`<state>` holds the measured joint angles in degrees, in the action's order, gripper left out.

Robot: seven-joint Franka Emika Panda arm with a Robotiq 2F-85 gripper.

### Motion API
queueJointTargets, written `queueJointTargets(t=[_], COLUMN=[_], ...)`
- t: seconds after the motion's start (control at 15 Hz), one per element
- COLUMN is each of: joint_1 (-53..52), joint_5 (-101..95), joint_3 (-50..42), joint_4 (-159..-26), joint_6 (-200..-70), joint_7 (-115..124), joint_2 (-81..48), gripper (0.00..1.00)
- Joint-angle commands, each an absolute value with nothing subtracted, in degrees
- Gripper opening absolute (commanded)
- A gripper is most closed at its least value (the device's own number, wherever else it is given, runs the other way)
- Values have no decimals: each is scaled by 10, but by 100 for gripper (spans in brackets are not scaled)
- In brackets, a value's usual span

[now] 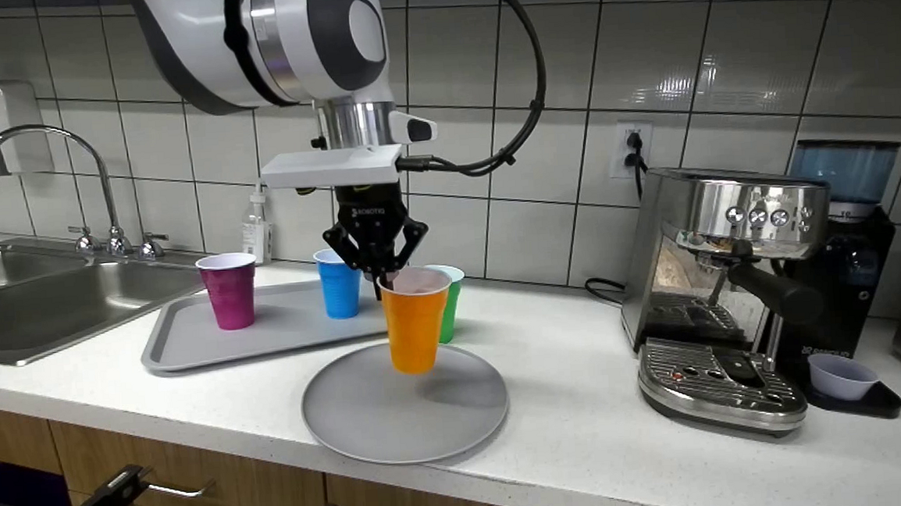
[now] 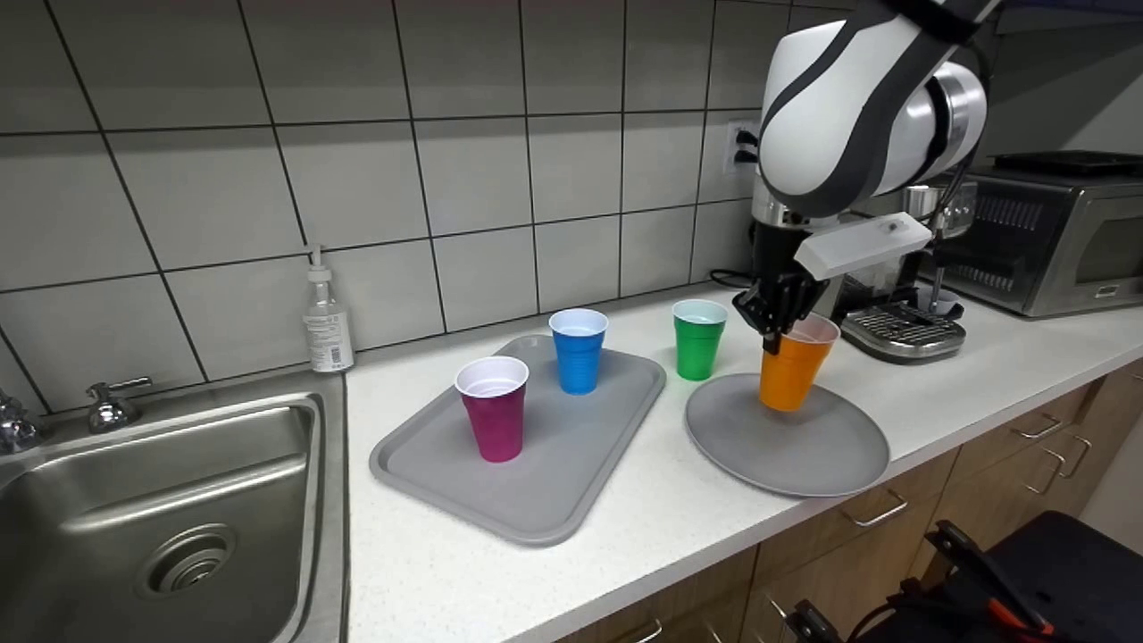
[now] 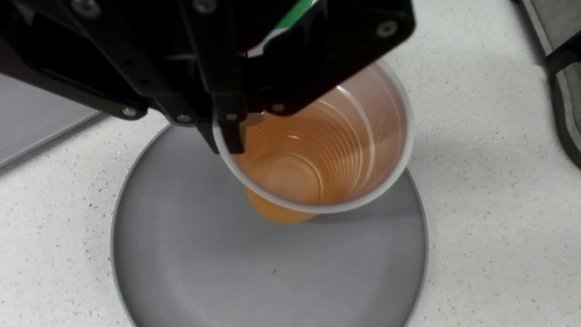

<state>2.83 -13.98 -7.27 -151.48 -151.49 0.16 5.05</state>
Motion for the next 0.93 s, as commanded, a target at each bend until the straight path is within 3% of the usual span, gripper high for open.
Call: queueJointTargets(t=[0.0, 0.87], joint_1=[43, 45], joint_5=[-152, -142], joint_3=[-59, -49], joint_4=[-1511, -1442], joint_6=[-1500, -1532], joint_7=[11, 35], joint_2=[85, 77], gripper=[1, 1])
